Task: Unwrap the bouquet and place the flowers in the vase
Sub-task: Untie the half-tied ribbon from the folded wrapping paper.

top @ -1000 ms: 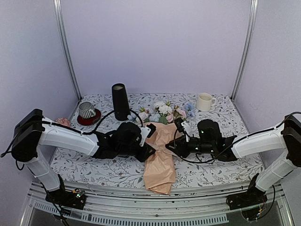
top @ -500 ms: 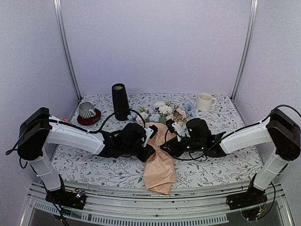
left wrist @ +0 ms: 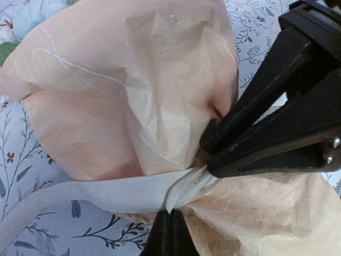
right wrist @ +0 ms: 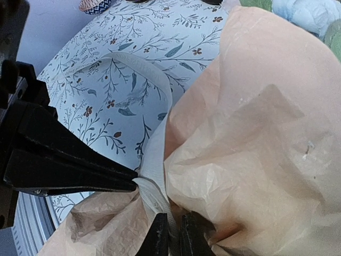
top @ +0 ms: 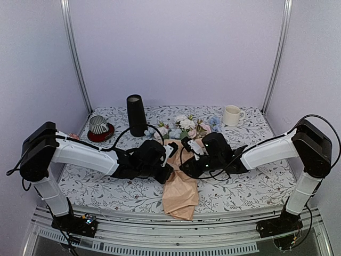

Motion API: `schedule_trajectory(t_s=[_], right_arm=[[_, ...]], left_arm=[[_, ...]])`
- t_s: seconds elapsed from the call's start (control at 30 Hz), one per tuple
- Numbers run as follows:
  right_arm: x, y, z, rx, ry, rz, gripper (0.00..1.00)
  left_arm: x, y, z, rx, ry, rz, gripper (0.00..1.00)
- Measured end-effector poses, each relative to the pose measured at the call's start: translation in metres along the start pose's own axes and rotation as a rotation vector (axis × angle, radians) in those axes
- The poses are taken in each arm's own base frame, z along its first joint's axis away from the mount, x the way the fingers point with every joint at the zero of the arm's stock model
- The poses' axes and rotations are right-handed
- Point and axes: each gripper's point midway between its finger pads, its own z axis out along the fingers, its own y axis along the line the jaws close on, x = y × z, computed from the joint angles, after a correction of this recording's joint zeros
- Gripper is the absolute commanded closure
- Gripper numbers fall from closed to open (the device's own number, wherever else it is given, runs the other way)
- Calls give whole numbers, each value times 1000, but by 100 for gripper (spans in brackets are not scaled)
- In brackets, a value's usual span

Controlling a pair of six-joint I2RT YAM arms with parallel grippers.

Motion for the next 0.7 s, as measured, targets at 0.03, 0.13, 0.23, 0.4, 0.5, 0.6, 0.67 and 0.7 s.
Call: schedule_trajectory(t_s=[0.03, 0.13, 0.23, 0.4, 0.5, 0.6, 0.67, 0.7], right_arm=[[0, -1, 0, 4, 1, 0, 89], [0, -2, -6, 18, -8, 0, 90], [-4, -2, -17, 35, -30, -3, 91], [-10, -3, -32, 63, -69, -5, 91], [-13, -5, -40, 82, -88, -4, 89], [-15, -5, -45, 87, -101, -6, 89], [-17, -4, -47, 89, -109, -13, 88], [-18, -4, -49, 90, -112, -16, 88]], left_arm=[[0, 0, 0, -1, 0, -2, 100], [0, 1, 0, -5, 0, -8, 100], [1, 2, 0, -8, -1, -14, 100], [6, 5, 0, -22, 4, -24, 100], [9, 7, -1, -26, 6, -33, 100], [9, 7, -2, -25, 2, -42, 100], [10, 7, -3, -23, -2, -50, 100], [9, 7, -4, -22, -4, -53, 100]])
